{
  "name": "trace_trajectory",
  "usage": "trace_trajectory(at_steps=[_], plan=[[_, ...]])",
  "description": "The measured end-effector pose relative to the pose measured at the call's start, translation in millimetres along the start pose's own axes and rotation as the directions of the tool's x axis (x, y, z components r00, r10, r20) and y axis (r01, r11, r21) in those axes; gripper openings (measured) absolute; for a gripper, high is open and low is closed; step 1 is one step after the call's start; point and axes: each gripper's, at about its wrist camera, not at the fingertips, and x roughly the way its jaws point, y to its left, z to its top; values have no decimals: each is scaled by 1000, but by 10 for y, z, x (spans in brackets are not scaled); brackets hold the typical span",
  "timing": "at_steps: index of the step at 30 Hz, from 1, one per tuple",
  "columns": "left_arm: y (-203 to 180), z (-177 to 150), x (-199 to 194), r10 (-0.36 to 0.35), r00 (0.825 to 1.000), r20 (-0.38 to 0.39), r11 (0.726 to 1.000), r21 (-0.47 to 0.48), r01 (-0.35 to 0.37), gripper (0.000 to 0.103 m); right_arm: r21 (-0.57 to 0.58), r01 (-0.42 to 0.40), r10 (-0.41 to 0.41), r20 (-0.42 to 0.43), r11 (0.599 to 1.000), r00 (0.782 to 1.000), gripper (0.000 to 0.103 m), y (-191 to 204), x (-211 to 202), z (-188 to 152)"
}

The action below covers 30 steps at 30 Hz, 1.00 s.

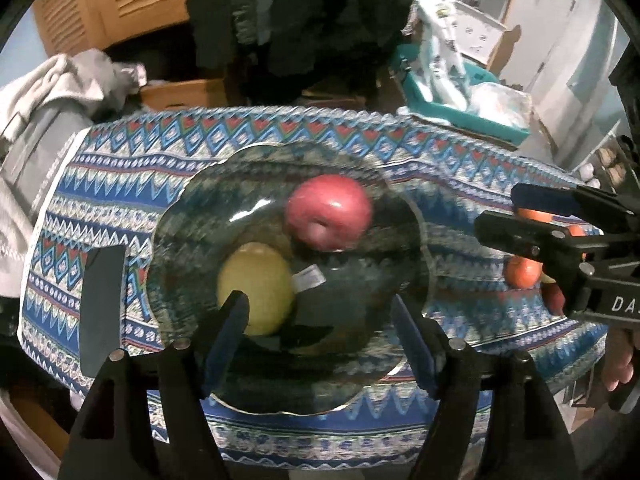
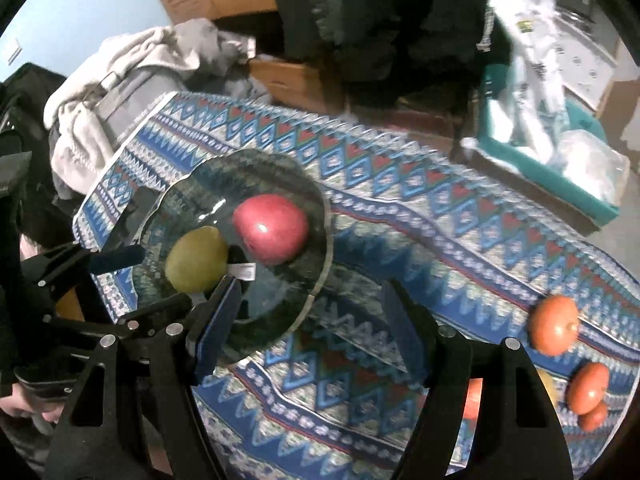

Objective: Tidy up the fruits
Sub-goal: 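Withdraw both tools from the bowl back toward the remaining fruit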

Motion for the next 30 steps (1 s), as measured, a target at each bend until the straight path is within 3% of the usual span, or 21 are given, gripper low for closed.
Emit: trace_trajectory(at_steps=[18, 30], plan=[[-948, 149, -295, -76, 996, 56, 990, 124, 69, 86, 143, 153, -162, 59, 978, 985, 79, -792, -836, -426], [-1558, 160, -293, -125, 992, 21, 967, 225, 117, 86, 212, 224, -249, 98, 951, 964, 83, -1289, -1308, -807]])
